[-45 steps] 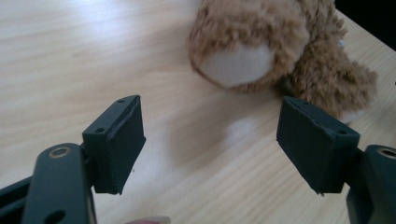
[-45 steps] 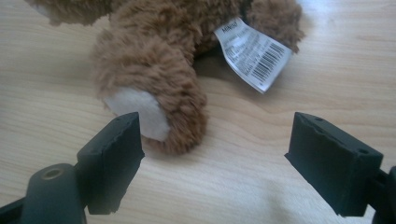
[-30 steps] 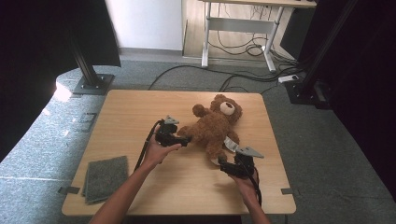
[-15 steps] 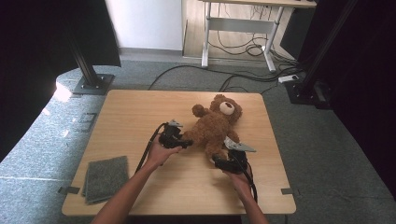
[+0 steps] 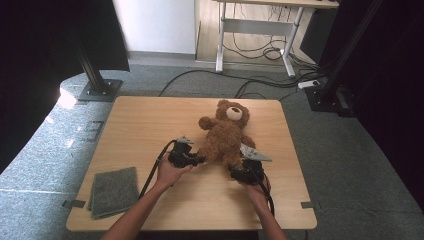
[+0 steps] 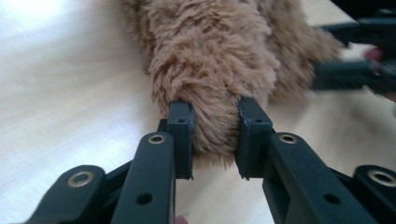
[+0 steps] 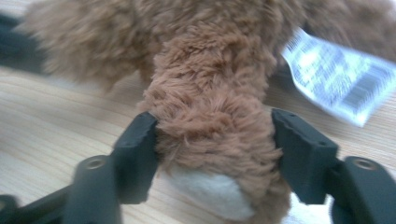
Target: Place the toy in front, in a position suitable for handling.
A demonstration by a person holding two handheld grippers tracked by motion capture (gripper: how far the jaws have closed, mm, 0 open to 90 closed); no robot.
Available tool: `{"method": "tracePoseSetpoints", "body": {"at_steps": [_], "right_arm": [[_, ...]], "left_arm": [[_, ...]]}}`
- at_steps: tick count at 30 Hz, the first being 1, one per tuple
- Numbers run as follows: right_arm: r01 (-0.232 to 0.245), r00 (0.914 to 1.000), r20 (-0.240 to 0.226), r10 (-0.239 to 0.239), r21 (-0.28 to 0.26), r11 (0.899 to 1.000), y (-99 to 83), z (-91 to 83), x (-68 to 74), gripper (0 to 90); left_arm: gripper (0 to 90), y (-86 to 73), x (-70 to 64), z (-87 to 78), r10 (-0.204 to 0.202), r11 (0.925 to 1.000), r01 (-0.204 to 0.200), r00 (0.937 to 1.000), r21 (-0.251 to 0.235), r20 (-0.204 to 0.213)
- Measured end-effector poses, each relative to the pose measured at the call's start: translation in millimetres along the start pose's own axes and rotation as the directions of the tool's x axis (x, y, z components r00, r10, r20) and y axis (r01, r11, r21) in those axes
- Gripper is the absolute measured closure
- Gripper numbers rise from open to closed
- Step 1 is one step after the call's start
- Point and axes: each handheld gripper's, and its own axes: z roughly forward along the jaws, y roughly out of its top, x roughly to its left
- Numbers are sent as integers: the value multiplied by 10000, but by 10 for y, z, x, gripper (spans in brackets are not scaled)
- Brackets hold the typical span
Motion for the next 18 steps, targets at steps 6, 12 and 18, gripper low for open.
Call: {"method": "tracePoseSetpoints", "body": {"at_steps": [6,12,18], "right_arm": [[94,10000,10,-93,-138,9999,25,-20,-75,451],[36,10000,74,-35,-204,9998,51,2,-111,452],[-343,9994,49,346,-428,9985,79,23,-205,448]], "left_arm": [[733,-178,-235,-52,180,9998,-179,9988,-18,460],[743,-263,-424,-50,182,9997,-168,9972,-195,720],[736,-281,-503,-7,146,9998,-135,9964,-134,839]]}}
